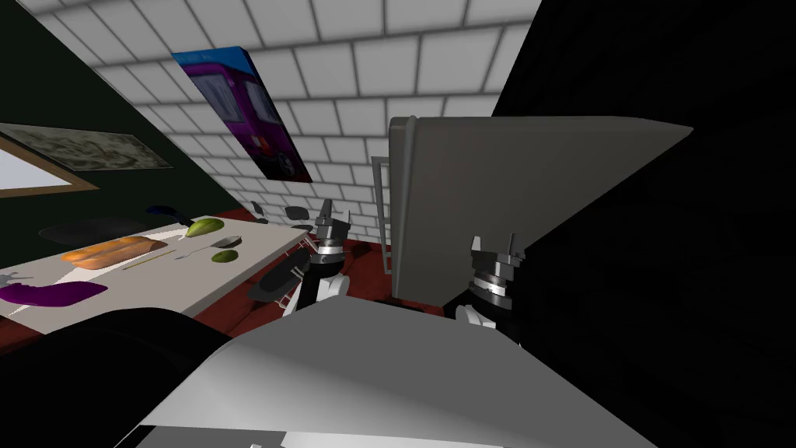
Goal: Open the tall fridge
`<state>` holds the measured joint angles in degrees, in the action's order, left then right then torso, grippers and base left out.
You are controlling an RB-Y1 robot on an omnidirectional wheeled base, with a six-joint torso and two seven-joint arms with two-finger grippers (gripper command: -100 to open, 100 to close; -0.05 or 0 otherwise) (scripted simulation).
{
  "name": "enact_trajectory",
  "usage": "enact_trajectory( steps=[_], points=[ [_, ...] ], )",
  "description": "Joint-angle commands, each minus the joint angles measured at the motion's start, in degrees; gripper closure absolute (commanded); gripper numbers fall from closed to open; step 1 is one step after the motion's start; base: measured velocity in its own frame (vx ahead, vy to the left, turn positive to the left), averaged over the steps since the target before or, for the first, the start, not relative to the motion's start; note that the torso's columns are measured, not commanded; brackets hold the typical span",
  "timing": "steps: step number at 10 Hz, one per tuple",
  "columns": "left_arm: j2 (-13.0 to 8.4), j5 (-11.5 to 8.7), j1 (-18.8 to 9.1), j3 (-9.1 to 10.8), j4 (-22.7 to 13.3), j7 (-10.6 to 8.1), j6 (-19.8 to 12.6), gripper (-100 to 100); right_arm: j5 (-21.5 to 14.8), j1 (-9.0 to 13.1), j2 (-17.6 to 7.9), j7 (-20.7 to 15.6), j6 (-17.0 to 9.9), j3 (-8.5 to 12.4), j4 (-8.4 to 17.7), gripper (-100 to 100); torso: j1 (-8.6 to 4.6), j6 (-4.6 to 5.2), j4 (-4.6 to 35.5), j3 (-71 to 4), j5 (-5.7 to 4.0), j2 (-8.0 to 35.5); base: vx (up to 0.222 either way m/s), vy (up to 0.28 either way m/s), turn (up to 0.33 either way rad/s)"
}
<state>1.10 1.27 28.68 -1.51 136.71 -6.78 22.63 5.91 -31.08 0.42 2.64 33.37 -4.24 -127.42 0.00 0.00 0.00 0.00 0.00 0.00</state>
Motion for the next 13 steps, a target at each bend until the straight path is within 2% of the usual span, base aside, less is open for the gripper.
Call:
enact_trajectory(
  steps=[1, 9, 10, 11, 13],
  points=[
    [0.0, 0.0, 0.0, 0.0, 0.0, 0.0, 0.0, 0, 0.0, 0.0, 0.0, 0.0, 0.0, 0.0, 0.0, 0, 0.0, 0.0, 2.3, -4.7, 0.0, 2.3, 0.0, 0.0, 0.0],
    [0.0, 0.0, 0.0, 0.0, 0.0, 0.0, 0.0, 0, 0.0, 0.0, 0.0, 0.0, 0.0, 0.0, 0.0, 0, 0.0, 0.0, 35.4, -70.7, 0.0, 35.4, 0.0, 0.0, 0.0],
    [0.0, 0.0, 0.0, 0.0, 0.0, 0.0, 0.0, 0, 0.3, 0.2, -2.3, 1.3, -0.1, -0.2, -0.1, -100, 0.0, 0.0, 39.6, -79.2, 0.0, 39.6, 0.014, 0.011, 0.002],
    [0.0, 0.0, 0.0, 0.0, 0.0, 0.0, 0.0, 0, 0.6, 0.3, -3.9, 2.7, -0.1, -0.3, -0.3, -100, 0.02, 0.0, 41.5, -83.1, 0.01, 41.5, 0.017, 0.024, 0.005],
    [0.0, 0.0, 0.0, 0.0, 0.0, 0.0, 0.0, 0, 1.6, 0.8, -6.5, 6.1, -0.3, -0.8, -0.7, -100, 0.08, 0.0, 42.2, -84.6, 0.02, 42.2, 0.034, 0.04, 0.009]
  ],
)
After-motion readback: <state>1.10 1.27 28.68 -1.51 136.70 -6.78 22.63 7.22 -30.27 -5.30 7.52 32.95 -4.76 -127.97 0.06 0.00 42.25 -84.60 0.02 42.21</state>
